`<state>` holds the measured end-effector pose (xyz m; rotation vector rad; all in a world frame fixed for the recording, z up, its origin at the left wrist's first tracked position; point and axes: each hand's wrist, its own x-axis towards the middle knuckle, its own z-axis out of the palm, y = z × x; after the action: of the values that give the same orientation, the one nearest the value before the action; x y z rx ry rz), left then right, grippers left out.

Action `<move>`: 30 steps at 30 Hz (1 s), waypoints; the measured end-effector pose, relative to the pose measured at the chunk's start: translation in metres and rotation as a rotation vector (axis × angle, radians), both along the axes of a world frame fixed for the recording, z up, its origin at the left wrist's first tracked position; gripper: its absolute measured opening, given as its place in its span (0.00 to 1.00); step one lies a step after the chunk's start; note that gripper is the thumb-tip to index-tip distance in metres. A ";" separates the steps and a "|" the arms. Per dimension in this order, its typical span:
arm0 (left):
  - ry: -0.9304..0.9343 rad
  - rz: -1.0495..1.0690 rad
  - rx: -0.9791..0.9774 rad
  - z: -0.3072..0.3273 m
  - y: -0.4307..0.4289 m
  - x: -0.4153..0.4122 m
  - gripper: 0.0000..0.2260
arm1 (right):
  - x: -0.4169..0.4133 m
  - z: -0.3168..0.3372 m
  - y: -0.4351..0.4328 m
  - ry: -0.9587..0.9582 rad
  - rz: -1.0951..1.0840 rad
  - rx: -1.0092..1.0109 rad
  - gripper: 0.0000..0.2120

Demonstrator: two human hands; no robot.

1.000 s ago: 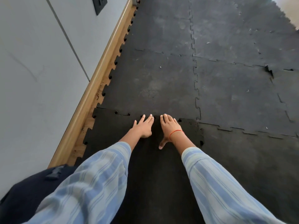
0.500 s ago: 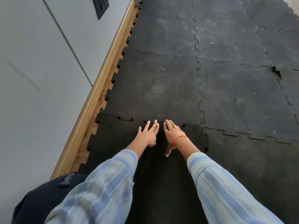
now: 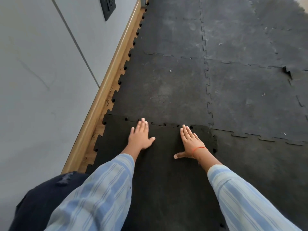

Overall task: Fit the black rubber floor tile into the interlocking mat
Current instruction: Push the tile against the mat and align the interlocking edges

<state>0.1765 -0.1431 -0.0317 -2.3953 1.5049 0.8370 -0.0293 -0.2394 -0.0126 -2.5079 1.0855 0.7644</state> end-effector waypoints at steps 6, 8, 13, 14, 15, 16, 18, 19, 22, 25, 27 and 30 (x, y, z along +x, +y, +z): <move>-0.057 0.110 0.029 0.002 0.022 0.048 0.52 | -0.002 -0.003 0.004 0.035 -0.053 0.037 0.58; -0.077 0.149 -0.025 -0.005 0.028 0.045 0.55 | -0.001 -0.005 0.004 0.040 -0.056 0.052 0.59; -0.013 0.200 0.065 -0.006 0.020 0.057 0.59 | -0.002 -0.010 0.001 0.036 -0.080 0.089 0.59; 0.003 0.194 0.087 -0.007 0.018 0.059 0.59 | -0.002 -0.011 0.002 0.032 -0.082 0.089 0.59; 0.011 0.194 0.099 -0.008 0.016 0.060 0.59 | -0.002 -0.011 0.002 0.031 -0.082 0.088 0.59; 0.015 0.195 0.108 -0.009 0.015 0.060 0.59 | -0.002 -0.011 0.001 0.033 -0.085 0.094 0.59; 0.021 0.202 0.122 -0.009 0.015 0.060 0.59 | -0.001 -0.011 0.000 0.024 -0.094 0.110 0.60; 0.022 0.204 0.127 -0.009 0.015 0.061 0.59 | 0.000 -0.011 0.000 0.014 -0.102 0.121 0.60; 0.000 0.203 0.120 -0.006 0.013 0.061 0.59 | 0.002 -0.008 -0.001 -0.037 -0.144 0.146 0.61; -0.017 0.128 0.089 -0.002 0.008 0.057 0.55 | -0.004 -0.007 0.000 -0.092 -0.172 0.104 0.64; -0.004 0.009 0.054 -0.001 0.004 0.039 0.52 | -0.013 -0.007 0.003 -0.090 -0.214 0.033 0.68; 0.036 -0.155 0.032 -0.002 -0.004 -0.005 0.52 | -0.027 -0.008 0.000 -0.093 -0.378 -0.049 0.74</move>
<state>0.1720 -0.1471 -0.0338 -2.2189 1.6531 0.8669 -0.0566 -0.2393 -0.0202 -2.2472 1.4982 0.5133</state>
